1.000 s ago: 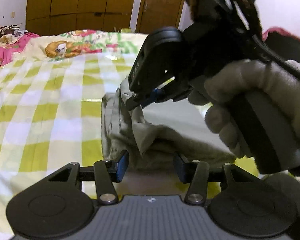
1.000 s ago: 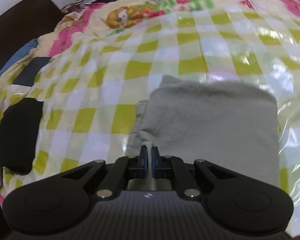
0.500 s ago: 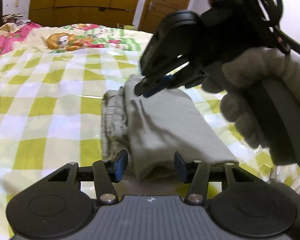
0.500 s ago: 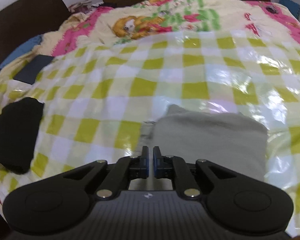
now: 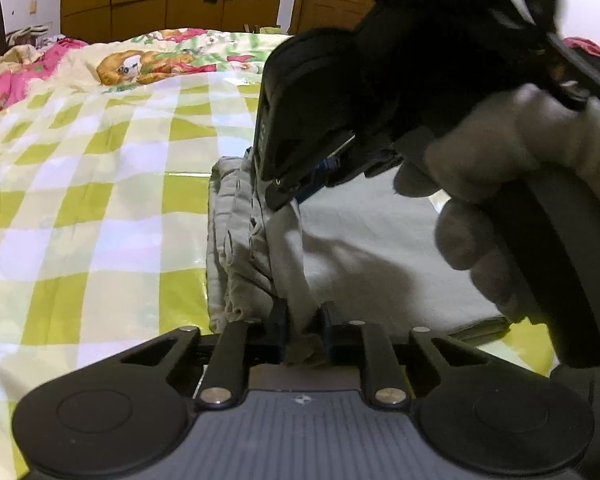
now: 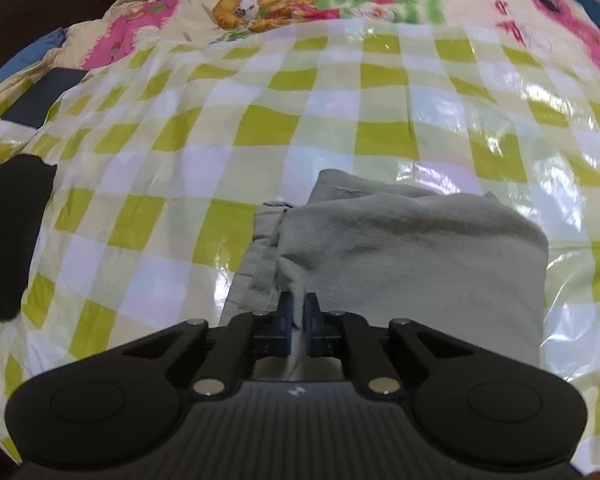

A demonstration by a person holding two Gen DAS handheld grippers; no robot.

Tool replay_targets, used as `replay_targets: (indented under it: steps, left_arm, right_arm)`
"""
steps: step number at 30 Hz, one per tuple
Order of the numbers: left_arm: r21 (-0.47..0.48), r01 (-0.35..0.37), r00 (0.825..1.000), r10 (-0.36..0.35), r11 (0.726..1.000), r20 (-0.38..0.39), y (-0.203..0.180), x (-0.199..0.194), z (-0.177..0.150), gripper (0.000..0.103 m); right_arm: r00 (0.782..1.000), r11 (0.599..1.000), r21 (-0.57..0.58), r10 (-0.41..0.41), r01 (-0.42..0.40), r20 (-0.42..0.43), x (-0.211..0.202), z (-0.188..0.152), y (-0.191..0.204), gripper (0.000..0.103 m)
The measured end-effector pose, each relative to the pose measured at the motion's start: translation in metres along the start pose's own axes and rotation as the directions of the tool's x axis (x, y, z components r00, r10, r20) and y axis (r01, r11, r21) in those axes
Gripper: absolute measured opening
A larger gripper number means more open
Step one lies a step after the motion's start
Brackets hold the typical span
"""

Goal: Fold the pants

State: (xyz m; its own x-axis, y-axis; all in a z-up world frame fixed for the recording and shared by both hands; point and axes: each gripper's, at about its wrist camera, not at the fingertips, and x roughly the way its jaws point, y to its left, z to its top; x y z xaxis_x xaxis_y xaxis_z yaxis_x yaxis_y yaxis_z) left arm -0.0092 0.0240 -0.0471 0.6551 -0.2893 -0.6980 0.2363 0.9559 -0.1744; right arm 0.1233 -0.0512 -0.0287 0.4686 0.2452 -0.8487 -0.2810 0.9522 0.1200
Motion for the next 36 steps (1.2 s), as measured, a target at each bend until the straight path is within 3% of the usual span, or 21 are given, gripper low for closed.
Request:
replay_targets:
  steps: [8, 14, 18, 20, 29, 36]
  left_arm:
    - [-0.05, -0.002, 0.998, 0.005, 0.999, 0.07, 0.016, -0.024, 0.009, 0.027]
    - [-0.098, -0.033, 0.999, 0.031, 0.995, -0.02, 0.034, -0.008, -0.003, 0.03]
    - [-0.069, -0.052, 0.999, 0.051, 0.996, -0.017, 0.028, -0.013, -0.001, 0.031]
    - [-0.068, -0.052, 0.999, 0.051, 0.996, -0.016, 0.028, -0.019, -0.001, 0.032]
    - [-0.041, -0.164, 0.986, 0.164, 0.986, -0.003, 0.031, -0.051, 0.001, 0.033]
    - [-0.022, -0.181, 0.983, 0.182, 0.983, 0.021, 0.023, -0.056, 0.016, 0.035]
  right_arm:
    - [0.998, 0.998, -0.061, 0.028, -0.025, 0.055, -0.021, 0.012, 0.021, 0.005]
    - [1.0, 0.994, -0.112, 0.007, -0.008, -0.012, 0.015, 0.01, 0.039, 0.007]
    - [1.0, 0.992, -0.125, 0.019, -0.022, -0.024, 0.031, 0.0, 0.043, 0.02]
    - [0.999, 0.991, -0.125, 0.038, -0.04, -0.013, 0.025, -0.001, 0.043, 0.026]
    - [0.996, 0.99, -0.137, 0.053, -0.043, 0.072, -0.017, -0.004, 0.036, 0.024]
    - [0.991, 0.991, -0.13, 0.04, -0.024, 0.128, -0.047, -0.016, 0.018, 0.031]
